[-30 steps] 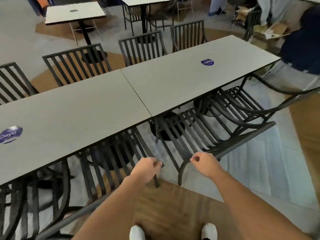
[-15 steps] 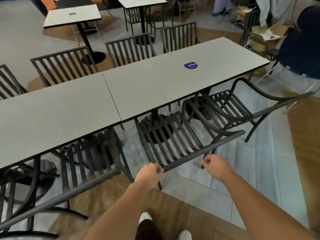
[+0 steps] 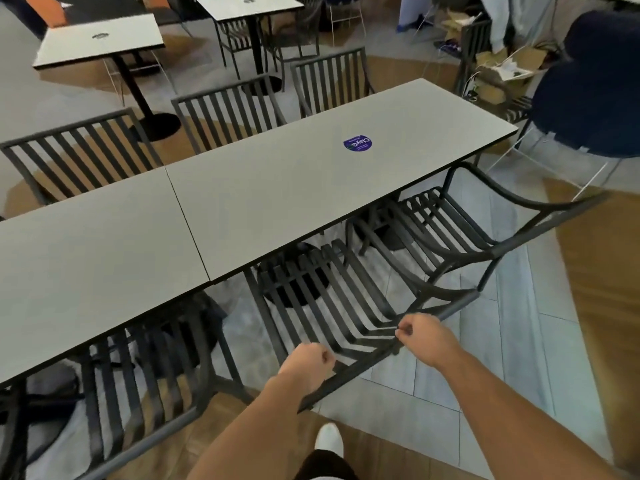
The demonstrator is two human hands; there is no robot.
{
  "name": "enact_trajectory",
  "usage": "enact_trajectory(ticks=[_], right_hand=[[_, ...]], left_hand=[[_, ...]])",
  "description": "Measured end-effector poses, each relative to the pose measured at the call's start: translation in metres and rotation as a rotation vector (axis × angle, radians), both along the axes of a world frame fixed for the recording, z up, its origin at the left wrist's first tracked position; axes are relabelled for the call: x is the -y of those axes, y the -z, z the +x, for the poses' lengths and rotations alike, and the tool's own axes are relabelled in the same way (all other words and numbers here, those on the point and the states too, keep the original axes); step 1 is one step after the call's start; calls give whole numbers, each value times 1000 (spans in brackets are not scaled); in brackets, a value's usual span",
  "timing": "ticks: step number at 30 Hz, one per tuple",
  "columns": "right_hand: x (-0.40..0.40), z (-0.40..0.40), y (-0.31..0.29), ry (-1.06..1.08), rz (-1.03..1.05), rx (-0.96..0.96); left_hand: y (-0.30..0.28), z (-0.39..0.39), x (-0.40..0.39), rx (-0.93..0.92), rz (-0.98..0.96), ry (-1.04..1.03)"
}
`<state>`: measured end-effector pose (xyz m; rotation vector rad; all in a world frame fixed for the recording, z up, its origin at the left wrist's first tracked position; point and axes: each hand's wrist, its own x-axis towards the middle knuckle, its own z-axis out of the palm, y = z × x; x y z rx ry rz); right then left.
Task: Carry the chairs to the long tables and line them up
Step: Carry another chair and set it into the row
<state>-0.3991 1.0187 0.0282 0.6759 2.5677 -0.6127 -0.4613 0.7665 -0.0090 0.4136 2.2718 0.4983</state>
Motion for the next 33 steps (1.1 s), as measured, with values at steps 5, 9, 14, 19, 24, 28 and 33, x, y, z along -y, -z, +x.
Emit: enact_trajectory(ticks=[5, 9, 14, 19, 24, 28, 33], right_hand=[[-23, -24, 7, -18, -13, 45], [-44, -34, 20, -72, -25, 122], [-69, -47, 37, -213, -53, 229], [-93, -52, 53, -435, -101, 283], [-107, -52, 69, -754, 51, 211], [-116, -55, 82, -869, 134, 152], [-124, -66, 90, -931, 193, 135]], left_hand=[[5, -22, -8, 11, -22, 9], [12, -29, -12, 18, -58, -50], [23, -15, -23, 52, -112, -190], [28, 19, -47, 123, -182, -415], [34, 42, -70, 116, -308, -314], [38, 49, -73, 37, -336, -304], [42, 43, -88, -72, -433, -262]])
